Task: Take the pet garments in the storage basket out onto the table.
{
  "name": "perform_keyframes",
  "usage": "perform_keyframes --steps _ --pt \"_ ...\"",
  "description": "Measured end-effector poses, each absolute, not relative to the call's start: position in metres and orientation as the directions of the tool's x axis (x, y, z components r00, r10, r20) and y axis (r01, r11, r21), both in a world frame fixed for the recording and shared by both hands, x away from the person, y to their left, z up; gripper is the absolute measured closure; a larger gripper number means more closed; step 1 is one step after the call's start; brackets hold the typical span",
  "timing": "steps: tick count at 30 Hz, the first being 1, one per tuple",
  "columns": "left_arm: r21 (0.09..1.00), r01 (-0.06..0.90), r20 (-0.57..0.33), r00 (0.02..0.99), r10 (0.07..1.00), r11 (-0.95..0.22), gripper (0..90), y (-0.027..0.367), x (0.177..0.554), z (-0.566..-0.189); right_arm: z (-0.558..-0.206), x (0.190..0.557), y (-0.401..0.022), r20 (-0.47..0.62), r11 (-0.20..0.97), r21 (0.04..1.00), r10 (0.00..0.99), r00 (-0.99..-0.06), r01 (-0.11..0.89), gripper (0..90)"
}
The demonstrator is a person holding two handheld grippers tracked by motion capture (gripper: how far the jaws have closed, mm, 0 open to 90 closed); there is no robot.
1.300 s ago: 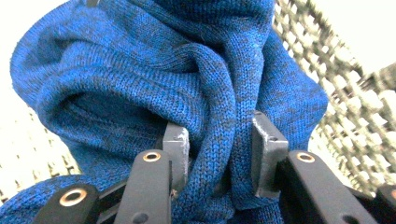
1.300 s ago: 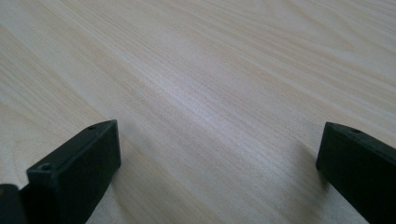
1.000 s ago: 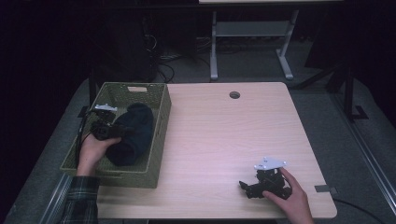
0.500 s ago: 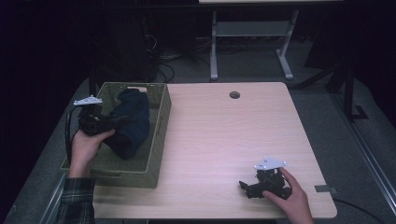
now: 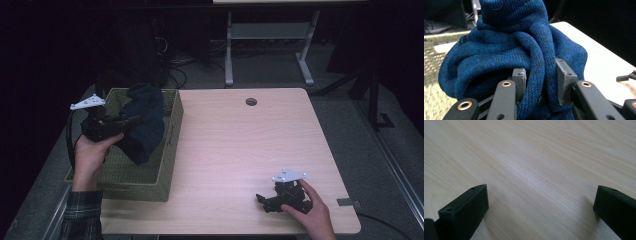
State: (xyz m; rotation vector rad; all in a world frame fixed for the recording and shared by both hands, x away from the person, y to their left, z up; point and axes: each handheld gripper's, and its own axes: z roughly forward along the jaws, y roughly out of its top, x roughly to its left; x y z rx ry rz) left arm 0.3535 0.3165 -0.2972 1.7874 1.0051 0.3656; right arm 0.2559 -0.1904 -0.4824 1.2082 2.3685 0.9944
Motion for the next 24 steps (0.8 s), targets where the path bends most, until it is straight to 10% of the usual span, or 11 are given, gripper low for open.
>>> perform_keyframes --steps 24 --pt "0.918 0.348 -0.149 0.750 0.645 -0.192 65.6 0.246 0.348 -0.261 -0.482 0.256 -0.190 0.045 0.405 0.697 0.799 -0.600 0.591 0.0"
